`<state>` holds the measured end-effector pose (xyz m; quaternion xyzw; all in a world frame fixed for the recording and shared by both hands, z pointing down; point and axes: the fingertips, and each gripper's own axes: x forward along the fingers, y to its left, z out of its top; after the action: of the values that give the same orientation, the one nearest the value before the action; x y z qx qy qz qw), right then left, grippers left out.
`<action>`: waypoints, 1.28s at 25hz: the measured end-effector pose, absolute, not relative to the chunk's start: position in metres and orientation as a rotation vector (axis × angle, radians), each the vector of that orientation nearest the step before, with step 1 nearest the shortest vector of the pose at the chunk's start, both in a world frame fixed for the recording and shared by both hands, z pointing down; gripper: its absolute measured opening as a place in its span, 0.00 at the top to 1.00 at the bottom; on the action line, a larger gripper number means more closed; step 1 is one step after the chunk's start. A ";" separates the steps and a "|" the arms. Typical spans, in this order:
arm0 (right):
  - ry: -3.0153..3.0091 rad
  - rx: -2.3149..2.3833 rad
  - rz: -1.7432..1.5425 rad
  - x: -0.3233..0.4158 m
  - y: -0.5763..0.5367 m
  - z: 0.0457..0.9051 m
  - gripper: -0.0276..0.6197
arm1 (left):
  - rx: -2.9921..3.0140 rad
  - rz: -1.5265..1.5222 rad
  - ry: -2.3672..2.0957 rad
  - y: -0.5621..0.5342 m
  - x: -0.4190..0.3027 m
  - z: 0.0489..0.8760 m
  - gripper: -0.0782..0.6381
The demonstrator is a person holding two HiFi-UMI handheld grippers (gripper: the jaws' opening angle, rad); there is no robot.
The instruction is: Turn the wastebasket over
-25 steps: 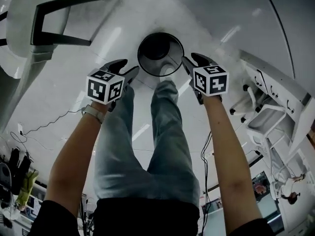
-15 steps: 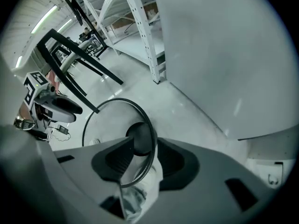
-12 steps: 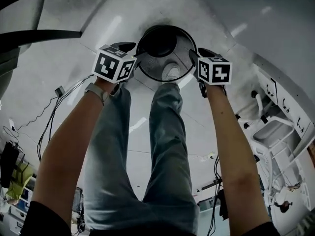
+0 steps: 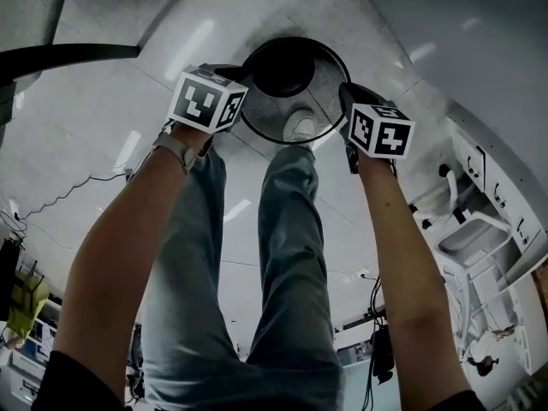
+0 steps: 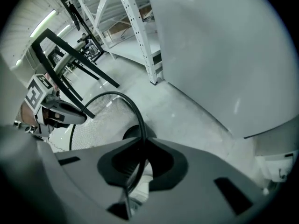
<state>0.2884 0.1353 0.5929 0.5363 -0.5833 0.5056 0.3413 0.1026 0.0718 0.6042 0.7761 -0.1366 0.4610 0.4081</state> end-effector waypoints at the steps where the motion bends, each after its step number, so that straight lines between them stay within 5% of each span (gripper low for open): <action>1: -1.542 1.408 1.308 0.284 0.129 0.588 0.89 | 1.962 1.156 -0.373 0.064 0.100 0.601 0.82; 11: -1.688 1.581 1.068 0.264 0.051 0.563 0.89 | 2.277 1.018 -0.575 -0.029 0.083 0.565 0.83; 19: -1.698 1.448 1.018 0.223 0.086 0.582 0.88 | 2.312 1.048 -0.553 0.004 0.047 0.580 0.82; 32: -1.814 0.945 0.878 0.144 0.190 0.652 0.68 | 2.240 1.375 -0.374 0.111 -0.025 0.666 0.79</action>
<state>0.1444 0.1901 0.6523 0.3810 -0.7310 0.3538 0.4420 -0.0246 0.1110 0.6655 0.8188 -0.1368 0.5028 0.2410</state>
